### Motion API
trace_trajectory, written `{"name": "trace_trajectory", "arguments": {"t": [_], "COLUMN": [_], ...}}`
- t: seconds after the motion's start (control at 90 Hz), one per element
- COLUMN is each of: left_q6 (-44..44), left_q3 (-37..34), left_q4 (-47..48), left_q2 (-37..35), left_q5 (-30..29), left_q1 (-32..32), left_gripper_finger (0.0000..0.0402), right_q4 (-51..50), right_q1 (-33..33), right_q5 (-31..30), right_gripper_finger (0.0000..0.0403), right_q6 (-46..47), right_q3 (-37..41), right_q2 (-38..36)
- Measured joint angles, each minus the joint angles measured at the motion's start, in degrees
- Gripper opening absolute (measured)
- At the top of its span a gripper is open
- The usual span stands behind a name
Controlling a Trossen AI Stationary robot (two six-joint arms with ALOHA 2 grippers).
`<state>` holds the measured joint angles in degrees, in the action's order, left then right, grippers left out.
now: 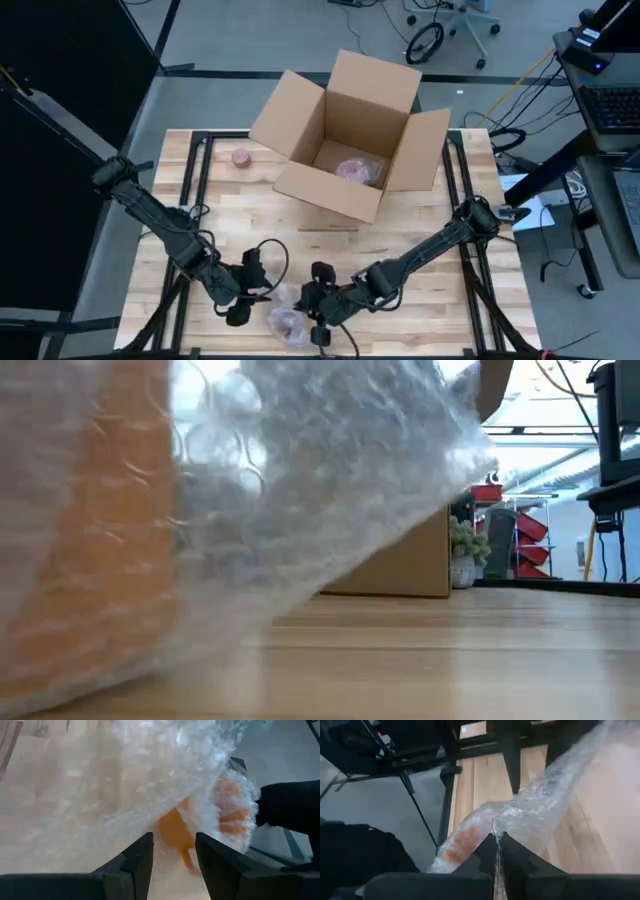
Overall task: Wrap mug
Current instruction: Wrap the yellow mug in the bubble wrap
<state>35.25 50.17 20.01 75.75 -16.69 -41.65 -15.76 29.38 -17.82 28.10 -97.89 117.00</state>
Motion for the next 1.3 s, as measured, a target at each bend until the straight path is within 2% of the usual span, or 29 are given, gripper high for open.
{"name": "trace_trajectory", "arguments": {"t": [0.189,0.344,0.578,0.756,0.967,1.133,1.3], "left_q6": [0.35,0.40,0.44,0.52,1.76,1.73,0.19], "left_q3": [0.00,0.02,0.02,0.04,0.13,3.06,8.11], "left_q4": [-0.01,-0.01,-0.02,-0.04,0.01,1.20,6.24], "left_q2": [0.02,0.02,0.02,0.02,0.02,-1.06,-3.91], "left_q5": [-0.74,-1.00,-1.42,-1.60,-1.59,-1.52,-2.71], "left_q1": [0.00,0.04,0.33,0.37,0.37,0.37,-0.13], "left_gripper_finger": [0.0134,0.0134,0.0134,0.0134,0.0134,0.0134,0.0134], "right_q4": [-2.07,-0.94,3.63,3.29,3.30,2.70,2.04], "right_q1": [-1.04,-0.83,-0.34,-0.36,-0.36,-0.34,-0.34], "right_q5": [-0.22,0.34,5.99,8.83,9.27,9.18,9.02], "right_gripper_finger": [0.0000,0.0000,0.0000,0.0000,0.0000,0.0000,0.0000], "right_q6": [1.00,-1.82,-4.35,-2.93,-1.77,-2.12,-2.19], "right_q3": [0.00,0.00,-0.04,-0.04,-0.04,-0.07,-0.07], "right_q2": [0.44,1.67,4.58,7.69,9.54,9.49,9.45]}}
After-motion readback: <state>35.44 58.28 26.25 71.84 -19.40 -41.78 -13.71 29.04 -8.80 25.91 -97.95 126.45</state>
